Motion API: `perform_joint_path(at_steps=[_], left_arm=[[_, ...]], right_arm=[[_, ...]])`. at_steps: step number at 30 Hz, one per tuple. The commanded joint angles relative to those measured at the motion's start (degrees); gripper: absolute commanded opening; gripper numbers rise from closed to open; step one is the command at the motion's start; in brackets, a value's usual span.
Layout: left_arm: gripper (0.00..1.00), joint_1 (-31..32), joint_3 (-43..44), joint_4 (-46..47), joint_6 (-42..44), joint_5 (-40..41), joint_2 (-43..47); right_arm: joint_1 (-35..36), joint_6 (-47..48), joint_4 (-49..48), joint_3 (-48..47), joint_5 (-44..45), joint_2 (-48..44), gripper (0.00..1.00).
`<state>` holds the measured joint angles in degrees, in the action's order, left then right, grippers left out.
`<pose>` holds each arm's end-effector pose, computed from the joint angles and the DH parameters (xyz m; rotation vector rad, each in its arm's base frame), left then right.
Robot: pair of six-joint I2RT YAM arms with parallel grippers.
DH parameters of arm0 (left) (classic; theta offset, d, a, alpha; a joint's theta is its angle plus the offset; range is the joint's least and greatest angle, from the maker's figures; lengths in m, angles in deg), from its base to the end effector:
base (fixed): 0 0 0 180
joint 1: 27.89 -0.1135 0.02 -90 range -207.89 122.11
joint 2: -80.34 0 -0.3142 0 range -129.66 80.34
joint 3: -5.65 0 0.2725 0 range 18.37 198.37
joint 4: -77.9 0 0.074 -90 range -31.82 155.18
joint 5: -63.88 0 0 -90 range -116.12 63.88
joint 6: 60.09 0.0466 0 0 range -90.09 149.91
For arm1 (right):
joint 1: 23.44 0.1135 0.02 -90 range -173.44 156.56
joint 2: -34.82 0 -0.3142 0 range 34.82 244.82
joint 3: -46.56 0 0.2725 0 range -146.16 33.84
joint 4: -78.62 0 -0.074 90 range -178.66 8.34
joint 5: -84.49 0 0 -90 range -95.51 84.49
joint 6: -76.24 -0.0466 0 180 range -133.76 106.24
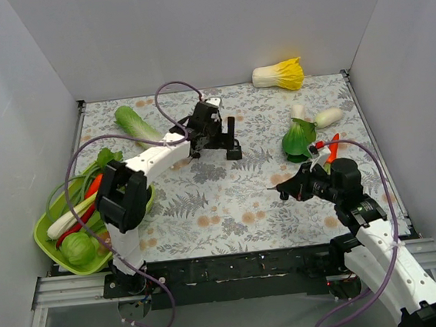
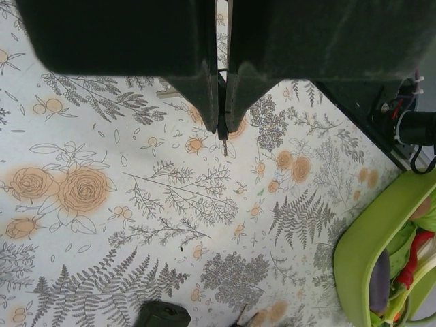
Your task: Unlock with the key
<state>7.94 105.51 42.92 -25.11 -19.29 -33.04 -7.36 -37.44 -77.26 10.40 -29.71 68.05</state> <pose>0.4000 -0.2819 0.2481 -0.4711 2.4487 -0.5684 0.1273 0.0566 0.2575 -0.1592 2.0001 0.8625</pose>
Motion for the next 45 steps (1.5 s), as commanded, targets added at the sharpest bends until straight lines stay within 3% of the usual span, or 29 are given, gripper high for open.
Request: perform_joint_path(at_steps=[1, 7, 11, 20, 30, 37, 44, 45], left_arm=[[0.98, 0.1, -4.5, 4.4, -8.5, -15.1, 12.7], [0.98, 0.0, -11.3, 6.6, -27.7, -32.8, 13.9], [0.98, 0.1, -14.4, 8.5, -37.2, -41.4, 12.1], [0.98, 0.0, -20.2, 14.3, -49.9, -46.1, 13.7], [0.98, 0.2, -27.8, 21.5, -61.0, -48.0, 17.8], [0.80, 0.3, -28.6, 22.0, -63.9, -48.5, 17.9], [0.47, 0.3, -28.5, 23.8, -64.0, -50.1, 16.7], [0.46, 0.3, -28.5, 23.8, -63.9, -50.4, 16.5]], right_arm=[[-0.3, 4.5, -5.9, 0.0, -2.5, -1.3, 0.01], [1.1, 8.0, -15.7, 0.9, -3.3, 0.2, 0.01], [7.5, 13.7, -18.2, -1.4, 5.0, 3.5, 0.01], [25.4, 25.2, -23.3, -5.2, 26.9, 11.6, 0.01], [37.3, 36.6, -26.8, -7.8, 40.4, 17.8, 0.01], [42.7, 42.4, -28.0, -9.3, 44.2, 22.2, 0.01], [46.7, 46.3, -29.6, -9.1, 49.9, 24.6, 0.01], [47.0, 46.9, -29.7, -8.9, 50.4, 24.8, 0.01]])
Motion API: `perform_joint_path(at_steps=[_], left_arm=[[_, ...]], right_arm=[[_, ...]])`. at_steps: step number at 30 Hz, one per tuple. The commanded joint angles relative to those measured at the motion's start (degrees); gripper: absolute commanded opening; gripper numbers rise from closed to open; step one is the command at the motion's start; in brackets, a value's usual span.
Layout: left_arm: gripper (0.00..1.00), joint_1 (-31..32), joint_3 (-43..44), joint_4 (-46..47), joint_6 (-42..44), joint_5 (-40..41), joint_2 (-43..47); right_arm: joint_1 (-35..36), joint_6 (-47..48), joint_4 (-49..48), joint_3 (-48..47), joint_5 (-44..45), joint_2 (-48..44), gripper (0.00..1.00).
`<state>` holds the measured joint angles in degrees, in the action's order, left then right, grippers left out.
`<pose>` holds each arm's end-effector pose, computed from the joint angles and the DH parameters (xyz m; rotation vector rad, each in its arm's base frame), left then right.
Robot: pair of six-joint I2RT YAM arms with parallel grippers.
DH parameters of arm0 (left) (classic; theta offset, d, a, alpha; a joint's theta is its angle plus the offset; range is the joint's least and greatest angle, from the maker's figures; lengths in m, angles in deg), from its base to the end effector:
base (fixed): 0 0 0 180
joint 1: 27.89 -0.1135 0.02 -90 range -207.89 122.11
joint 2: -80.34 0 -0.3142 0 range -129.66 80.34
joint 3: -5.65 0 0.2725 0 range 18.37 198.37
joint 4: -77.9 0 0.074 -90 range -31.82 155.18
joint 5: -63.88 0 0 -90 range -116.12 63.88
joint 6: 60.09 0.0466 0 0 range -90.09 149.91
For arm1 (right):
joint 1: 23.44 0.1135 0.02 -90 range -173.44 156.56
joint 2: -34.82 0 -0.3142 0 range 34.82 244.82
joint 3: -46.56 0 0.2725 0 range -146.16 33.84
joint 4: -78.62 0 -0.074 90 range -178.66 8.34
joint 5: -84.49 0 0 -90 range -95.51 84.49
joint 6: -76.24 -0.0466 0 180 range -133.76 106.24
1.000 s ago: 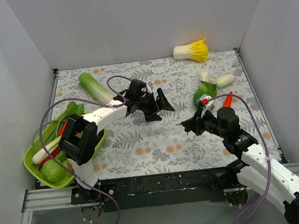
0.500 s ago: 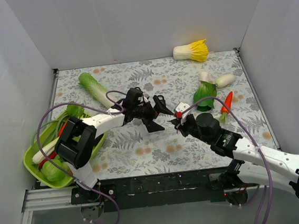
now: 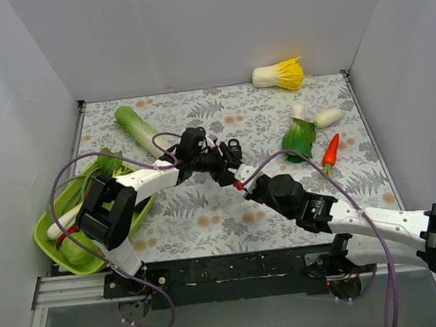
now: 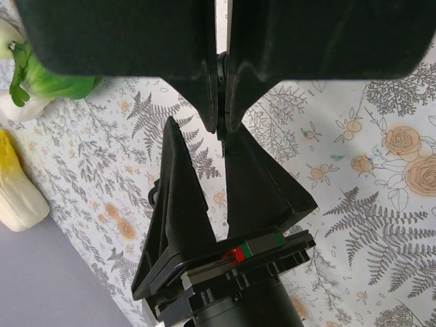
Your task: Unlock with the key
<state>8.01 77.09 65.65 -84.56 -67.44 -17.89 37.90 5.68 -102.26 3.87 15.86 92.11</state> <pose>0.3002 -0.2553 0.2330 1.1635 -2.0906 1.3120 0.1242 0.1919 0.2813 -0.9514 1.5248 0.1859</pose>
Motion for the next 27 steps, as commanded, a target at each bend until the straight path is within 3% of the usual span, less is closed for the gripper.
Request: perform_joint_path(at_steps=[1, 4, 15, 17, 24, 27], left_arm=[[0.44, 0.2, 0.0, 1.0, -4.4, -2.5, 1.2], [0.31, 0.2, -0.1, 0.8, -4.3, -3.6, 0.4], [0.12, 0.1, 1.5, -3.7, -1.2, -6.2, -0.6], [0.00, 0.1, 1.5, -4.0, -1.0, -6.6, -0.7], [0.00, -1.4, 1.5, -4.5, 1.4, -3.5, 0.2], [0.00, -2.1, 1.8, -4.4, 6.0, 0.1, 1.7]], right_arm=[[2.4, 4.3, -4.9, -2.4, 5.3, 1.1, 0.01], [3.3, 6.0, -5.0, -2.1, 6.8, 1.9, 0.01], [5.5, 10.7, -6.3, -0.9, 6.4, 3.3, 0.01], [6.2, 12.1, -6.6, -0.3, 6.8, 3.5, 0.01], [7.2, 9.9, -6.8, -1.0, 12.7, 4.4, 0.03], [7.2, 5.6, -3.0, -1.9, 13.4, 3.1, 0.21]])
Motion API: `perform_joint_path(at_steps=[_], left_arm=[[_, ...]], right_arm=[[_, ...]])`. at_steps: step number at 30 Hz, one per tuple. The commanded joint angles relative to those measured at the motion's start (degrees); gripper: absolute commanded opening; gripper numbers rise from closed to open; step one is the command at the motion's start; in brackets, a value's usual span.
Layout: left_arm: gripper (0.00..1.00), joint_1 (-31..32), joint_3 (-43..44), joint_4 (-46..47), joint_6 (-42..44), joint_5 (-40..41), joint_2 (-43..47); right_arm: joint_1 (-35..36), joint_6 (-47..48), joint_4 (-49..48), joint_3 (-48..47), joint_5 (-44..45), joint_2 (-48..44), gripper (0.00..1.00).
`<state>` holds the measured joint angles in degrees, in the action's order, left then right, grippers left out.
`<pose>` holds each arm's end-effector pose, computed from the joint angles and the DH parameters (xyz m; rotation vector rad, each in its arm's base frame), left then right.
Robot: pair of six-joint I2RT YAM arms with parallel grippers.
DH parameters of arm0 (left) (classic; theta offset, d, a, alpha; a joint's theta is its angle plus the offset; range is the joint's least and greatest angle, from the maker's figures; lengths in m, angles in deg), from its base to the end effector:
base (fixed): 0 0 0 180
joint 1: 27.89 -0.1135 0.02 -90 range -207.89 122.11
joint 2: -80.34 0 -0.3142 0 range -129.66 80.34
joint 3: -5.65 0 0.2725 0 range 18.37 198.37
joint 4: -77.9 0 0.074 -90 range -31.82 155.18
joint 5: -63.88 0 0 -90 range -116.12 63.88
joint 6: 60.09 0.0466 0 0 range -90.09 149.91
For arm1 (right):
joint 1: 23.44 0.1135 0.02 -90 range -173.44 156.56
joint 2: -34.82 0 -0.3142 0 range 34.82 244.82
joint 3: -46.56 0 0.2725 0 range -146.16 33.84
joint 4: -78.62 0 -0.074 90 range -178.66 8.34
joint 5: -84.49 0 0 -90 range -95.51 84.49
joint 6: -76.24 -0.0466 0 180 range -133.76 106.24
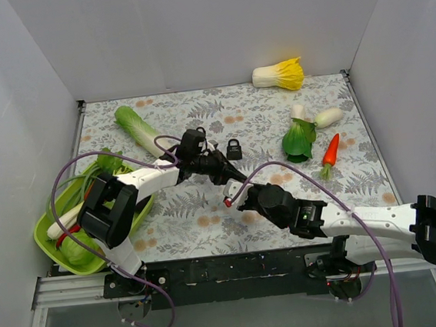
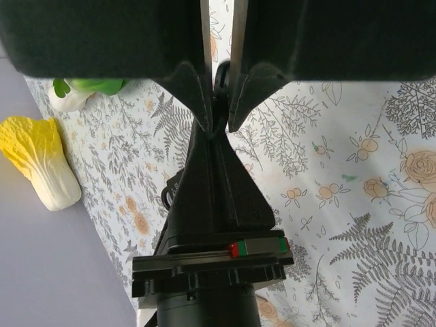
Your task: Unlock with the key
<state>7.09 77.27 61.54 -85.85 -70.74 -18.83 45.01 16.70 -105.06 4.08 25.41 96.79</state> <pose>0.2999 -0.2498 0.2233 1.1959 -2.0312 1.1964 0.1100 0.2134 0.2689 -1.1035 1.4307 -0.0272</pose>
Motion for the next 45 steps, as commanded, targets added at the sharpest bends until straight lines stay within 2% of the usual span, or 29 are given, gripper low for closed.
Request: perform_joint_path(at_steps=[1, 3, 4, 6, 9, 12, 13, 14, 16, 17, 18, 20, 23, 32, 45], left_arm=[[0.00, -1.1, 2.2, -0.8, 10.0, 6.6, 3.0], [0.00, -1.2, 4.5, -3.6, 18.4, 9.9, 3.7], [0.00, -1.1, 5.0, -4.1, 21.1, 13.6, 5.0], [0.00, -1.1, 5.0, -5.1, 25.6, 17.4, 6.6], [0.00, -1.1, 3.5, -4.5, 32.4, 22.4, 10.3], [0.00, -1.2, 0.4, -0.7, 38.6, 21.8, 13.7], [0.00, -1.1, -0.5, 1.0, 40.5, 20.2, 14.6], [0.00, -1.1, -1.6, 4.3, 44.3, 18.8, 16.8], [0.00, -1.1, -5.8, 9.3, 47.4, 13.1, 19.3], [0.00, -1.1, -7.4, 14.0, 48.3, 11.0, 20.4], [0.00, -1.1, -8.7, 16.3, 49.4, 6.0, 22.7], [0.00, -1.1, -12.0, 21.6, 49.1, 3.7, 24.6], [0.00, -1.2, -14.9, 26.5, 48.0, 1.8, 27.7], [0.00, -1.4, -19.0, 37.5, 40.7, -4.9, 29.6], [0.00, -1.5, -19.4, 39.1, 39.5, -6.4, 30.4]], right_arm=[[0.2, -7.2, 0.3, -2.1, 3.7, -3.1, 0.26], [0.1, -13.1, 1.9, -1.5, 3.7, -4.9, 0.35], [0.1, -15.4, 2.4, -1.4, 4.3, -7.1, 0.44], [-0.4, -22.4, 5.4, -1.4, 4.2, -9.3, 0.54], [-3.1, -28.4, 9.6, -2.0, -0.9, -13.5, 0.64], [-12.0, -34.3, 13.4, -3.5, -14.8, -14.6, 0.64], [-17.8, -36.3, 13.5, -3.7, -19.4, -14.5, 0.63], [-20.4, -37.0, 13.2, -3.7, -28.6, -14.5, 0.63], [-26.8, -39.5, 10.4, -3.8, -38.1, -14.0, 0.63], [-28.4, -40.7, 9.0, -3.8, -46.1, -13.8, 0.63], [-29.4, -42.0, 7.5, -3.7, -49.5, -13.6, 0.63], [-31.0, -45.7, 1.8, -3.7, -57.4, -12.8, 0.64], [-31.3, -49.2, -5.1, -3.9, -64.2, -11.6, 0.64], [-31.4, -55.2, -12.4, -1.9, -68.6, -8.4, 0.64], [-31.3, -62.4, -25.9, 0.5, -70.2, -4.4, 0.54]])
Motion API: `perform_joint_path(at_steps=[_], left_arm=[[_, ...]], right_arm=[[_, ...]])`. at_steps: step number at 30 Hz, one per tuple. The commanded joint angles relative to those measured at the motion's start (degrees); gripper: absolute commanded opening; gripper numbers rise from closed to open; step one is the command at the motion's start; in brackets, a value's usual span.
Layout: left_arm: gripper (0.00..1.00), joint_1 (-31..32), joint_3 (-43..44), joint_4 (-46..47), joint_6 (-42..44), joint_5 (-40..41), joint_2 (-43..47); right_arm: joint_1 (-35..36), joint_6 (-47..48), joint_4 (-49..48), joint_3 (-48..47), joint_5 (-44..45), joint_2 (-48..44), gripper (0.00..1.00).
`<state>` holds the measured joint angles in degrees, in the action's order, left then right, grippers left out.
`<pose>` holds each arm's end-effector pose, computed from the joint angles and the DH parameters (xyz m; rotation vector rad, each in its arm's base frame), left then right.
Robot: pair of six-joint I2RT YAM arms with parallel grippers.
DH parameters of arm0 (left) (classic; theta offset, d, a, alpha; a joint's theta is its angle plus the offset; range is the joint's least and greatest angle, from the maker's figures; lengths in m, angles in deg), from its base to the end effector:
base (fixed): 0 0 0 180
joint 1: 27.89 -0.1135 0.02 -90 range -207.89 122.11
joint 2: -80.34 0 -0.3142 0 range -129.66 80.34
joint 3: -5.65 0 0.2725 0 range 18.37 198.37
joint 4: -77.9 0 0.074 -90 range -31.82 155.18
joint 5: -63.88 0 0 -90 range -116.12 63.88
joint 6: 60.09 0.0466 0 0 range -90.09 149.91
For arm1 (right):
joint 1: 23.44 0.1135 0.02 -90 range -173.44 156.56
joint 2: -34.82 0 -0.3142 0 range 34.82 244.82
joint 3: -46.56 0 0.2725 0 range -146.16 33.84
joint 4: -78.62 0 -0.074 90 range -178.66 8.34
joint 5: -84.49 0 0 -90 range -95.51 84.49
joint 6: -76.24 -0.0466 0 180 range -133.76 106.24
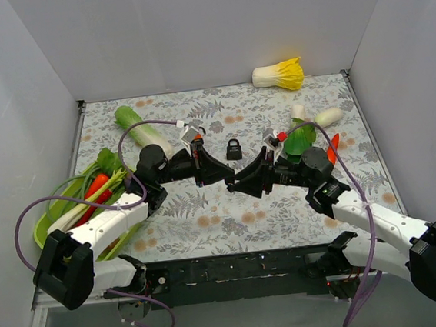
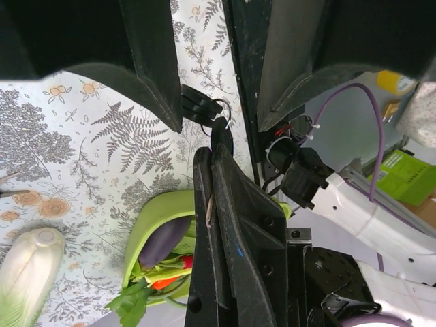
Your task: Unlock with the key
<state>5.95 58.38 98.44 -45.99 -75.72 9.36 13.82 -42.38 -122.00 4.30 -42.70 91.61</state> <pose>0.2132 -0.1857 0.3294 0.1637 2.0108 -2.0310 0.1598 0.1569 0.3198 -0.6947 1.5008 1.3742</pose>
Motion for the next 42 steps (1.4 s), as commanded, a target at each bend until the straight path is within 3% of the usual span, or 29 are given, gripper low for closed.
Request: perform_joint_path(at_steps=[1, 9, 19, 29, 33, 40, 42], left_arm=[[0.00, -0.3, -0.6, 2.5, -0.5, -1.5, 2.2], [0.00, -0.3, -1.0, 3.6, -1.1, -2.3, 1.6], [0.00, -0.3, -0.9, 3.2, -0.7, -2.1, 1.8], [0.00, -0.3, -0.8, 3.0, -0.4, -2.2, 1.5], [0.00, -0.4, -1.0, 3.0, -0.3, -1.9, 1.5], [0.00, -0.4, -0.6, 0.8, 0.9, -0.2, 1.7], [0.09, -0.3, -0.3, -0.9, 2.3, 2.0, 2.3]], right_arm=[[-0.1, -3.7, -9.5, 0.3, -2.3, 1.1, 0.52], [0.4, -4.9, -13.1, 0.6, -2.8, 2.4, 0.35], [1.2, -6.5, -17.0, 0.5, -4.1, 5.2, 0.20], [1.9, -8.6, -20.3, 0.3, -5.6, 7.2, 0.12], [2.6, -9.2, -21.5, 0.2, -5.7, 8.2, 0.01], [3.1, -9.2, -22.1, 0.7, -4.3, 7.6, 0.01], [3.1, -9.3, -22.6, 1.8, -3.2, 6.9, 0.01]])
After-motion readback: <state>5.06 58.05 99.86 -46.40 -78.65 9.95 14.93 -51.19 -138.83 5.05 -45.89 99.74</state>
